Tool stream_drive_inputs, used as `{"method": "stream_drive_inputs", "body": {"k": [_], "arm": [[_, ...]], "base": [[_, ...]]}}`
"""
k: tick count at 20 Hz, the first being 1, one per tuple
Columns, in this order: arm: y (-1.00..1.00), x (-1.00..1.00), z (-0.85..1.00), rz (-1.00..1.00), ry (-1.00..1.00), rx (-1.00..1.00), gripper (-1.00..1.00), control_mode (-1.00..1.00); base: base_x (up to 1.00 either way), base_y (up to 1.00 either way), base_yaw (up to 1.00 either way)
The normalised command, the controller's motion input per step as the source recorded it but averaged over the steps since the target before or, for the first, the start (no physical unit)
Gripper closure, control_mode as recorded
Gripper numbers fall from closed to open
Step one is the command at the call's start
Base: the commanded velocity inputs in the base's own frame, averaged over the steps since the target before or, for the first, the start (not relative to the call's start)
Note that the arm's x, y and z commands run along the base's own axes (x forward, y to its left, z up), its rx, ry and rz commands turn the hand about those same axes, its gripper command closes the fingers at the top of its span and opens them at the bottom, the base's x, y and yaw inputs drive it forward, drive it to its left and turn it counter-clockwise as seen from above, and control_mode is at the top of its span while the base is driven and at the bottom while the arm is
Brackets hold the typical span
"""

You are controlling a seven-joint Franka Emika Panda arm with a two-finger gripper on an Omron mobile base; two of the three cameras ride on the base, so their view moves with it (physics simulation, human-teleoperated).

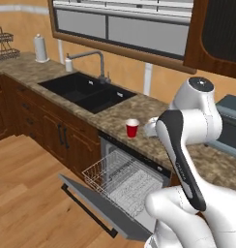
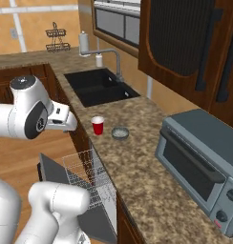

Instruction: Pick up the cup and bowl from the counter, place them in the dishwasher, and close the dishwasher door.

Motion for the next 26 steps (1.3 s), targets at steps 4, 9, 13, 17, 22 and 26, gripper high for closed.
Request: {"method": "stream_drive_inputs", "body": {"k": [4,9,13,17,22,26], "arm": [[0.00,0.00,0.00,0.00,0.00,0.00,-1.00,1.00],[0.00,0.41,0.00,0.12,0.05,0.00,-1.00,-1.00],[0.00,0.83,0.00,0.01,0.04,0.00,-1.00,-1.00],[0.09,0.97,-0.09,0.00,0.00,0.00,-1.00,-1.00],[0.11,0.82,-0.33,0.00,0.00,-0.01,-1.00,-1.00],[0.00,0.66,-0.43,0.00,0.00,-0.03,-1.00,-1.00]], "base": [[0.03,0.00,0.24],[0.02,0.00,0.05],[0.00,0.00,0.00],[0.00,0.00,0.00],[0.00,0.00,0.00],[0.00,0.00,0.00]]}}
